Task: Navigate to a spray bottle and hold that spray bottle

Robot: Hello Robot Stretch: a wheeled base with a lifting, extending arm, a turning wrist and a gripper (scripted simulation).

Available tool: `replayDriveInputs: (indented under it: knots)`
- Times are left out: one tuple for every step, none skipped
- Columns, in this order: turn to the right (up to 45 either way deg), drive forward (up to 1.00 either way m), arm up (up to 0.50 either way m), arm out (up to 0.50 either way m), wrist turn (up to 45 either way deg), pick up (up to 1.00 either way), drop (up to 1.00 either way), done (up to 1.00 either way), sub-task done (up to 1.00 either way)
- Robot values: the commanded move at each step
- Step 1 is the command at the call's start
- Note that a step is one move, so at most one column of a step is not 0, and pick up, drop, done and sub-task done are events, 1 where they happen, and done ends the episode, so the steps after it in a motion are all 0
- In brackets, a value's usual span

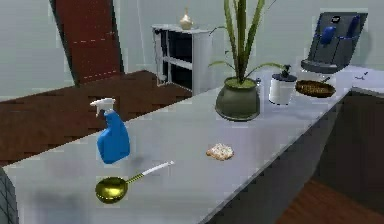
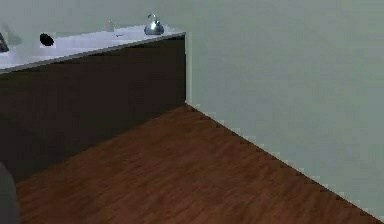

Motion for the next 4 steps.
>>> replayDriveInputs:
  knots:
    - [-45.0, 0.00, 0.00, 0.00, 0.0, 0.00, 0.00, 0.00, 0.00]
    - [-45.0, 0.00, 0.00, 0.00, 0.0, 0.00, 0.00, 0.00, 0.00]
    - [-18.0, 0.00, 0.00, 0.00, 0.0, 0.00, 0.00, 0.00, 0.00]
    - [0.0, 0.00, 0.50, 0.00, 0.0, 0.00, 0.00, 0.00, 0.00]
